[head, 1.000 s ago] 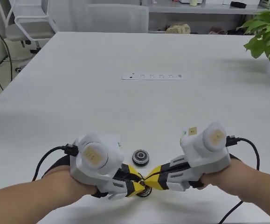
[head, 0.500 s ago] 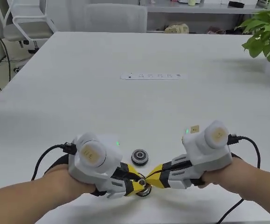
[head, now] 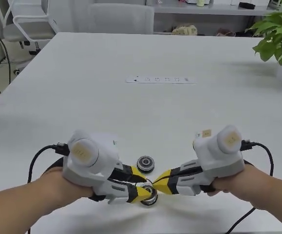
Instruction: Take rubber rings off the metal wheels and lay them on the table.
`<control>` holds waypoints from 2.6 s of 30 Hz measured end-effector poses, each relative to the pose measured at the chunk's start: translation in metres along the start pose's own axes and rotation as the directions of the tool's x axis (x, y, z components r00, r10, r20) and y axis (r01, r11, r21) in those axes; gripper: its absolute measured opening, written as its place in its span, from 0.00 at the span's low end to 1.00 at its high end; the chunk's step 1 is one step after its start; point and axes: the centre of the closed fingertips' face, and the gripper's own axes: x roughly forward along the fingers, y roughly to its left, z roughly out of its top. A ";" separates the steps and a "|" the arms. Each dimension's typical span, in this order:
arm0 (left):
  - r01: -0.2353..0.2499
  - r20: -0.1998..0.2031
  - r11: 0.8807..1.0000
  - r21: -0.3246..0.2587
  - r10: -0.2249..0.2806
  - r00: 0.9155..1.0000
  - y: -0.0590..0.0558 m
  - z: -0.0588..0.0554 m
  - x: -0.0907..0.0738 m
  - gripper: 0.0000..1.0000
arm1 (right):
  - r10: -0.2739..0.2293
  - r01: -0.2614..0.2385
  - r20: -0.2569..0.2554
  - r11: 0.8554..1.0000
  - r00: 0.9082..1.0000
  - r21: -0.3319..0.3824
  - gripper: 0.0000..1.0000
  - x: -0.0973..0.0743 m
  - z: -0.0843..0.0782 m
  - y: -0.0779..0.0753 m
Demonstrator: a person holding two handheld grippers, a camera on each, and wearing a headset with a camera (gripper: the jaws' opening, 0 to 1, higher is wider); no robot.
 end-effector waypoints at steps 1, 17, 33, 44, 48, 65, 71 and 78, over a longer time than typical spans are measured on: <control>-0.002 0.006 1.000 -0.005 0.002 1.000 0.001 0.002 -0.001 0.18 | -0.001 0.001 0.002 1.000 1.000 0.002 0.00 0.000 0.000 0.000; -0.069 0.026 0.998 -0.015 0.069 0.997 0.013 0.021 -0.024 0.42 | -0.010 0.009 0.029 1.000 1.000 0.016 0.00 -0.003 0.008 -0.002; -0.141 0.051 0.986 -0.084 0.146 0.988 0.019 0.026 -0.059 0.54 | -0.023 0.021 0.072 0.999 0.997 0.027 0.00 -0.005 0.024 -0.003; -0.199 0.057 0.977 -0.073 0.203 0.977 0.013 0.027 -0.078 0.65 | -0.032 0.031 0.080 0.999 0.996 0.022 0.00 -0.007 0.032 -0.005; -0.203 0.066 0.975 -0.087 0.209 0.976 0.011 0.025 -0.083 0.66 | -0.033 0.031 0.076 0.999 0.997 0.019 0.00 -0.007 0.034 -0.005; -0.249 0.075 0.960 -0.126 0.259 0.963 0.008 0.016 -0.102 0.69 | -0.030 0.030 0.054 1.000 0.998 0.006 0.00 -0.002 0.041 -0.006; -0.257 0.078 0.956 -0.138 0.269 0.960 0.007 0.013 -0.106 0.70 | -0.037 0.036 0.053 0.999 0.998 0.012 0.00 0.007 0.044 -0.006; -0.277 0.079 0.949 -0.148 0.290 0.954 0.008 0.010 -0.113 0.70 | -0.040 0.040 0.038 0.999 0.998 0.012 0.00 0.018 0.045 -0.006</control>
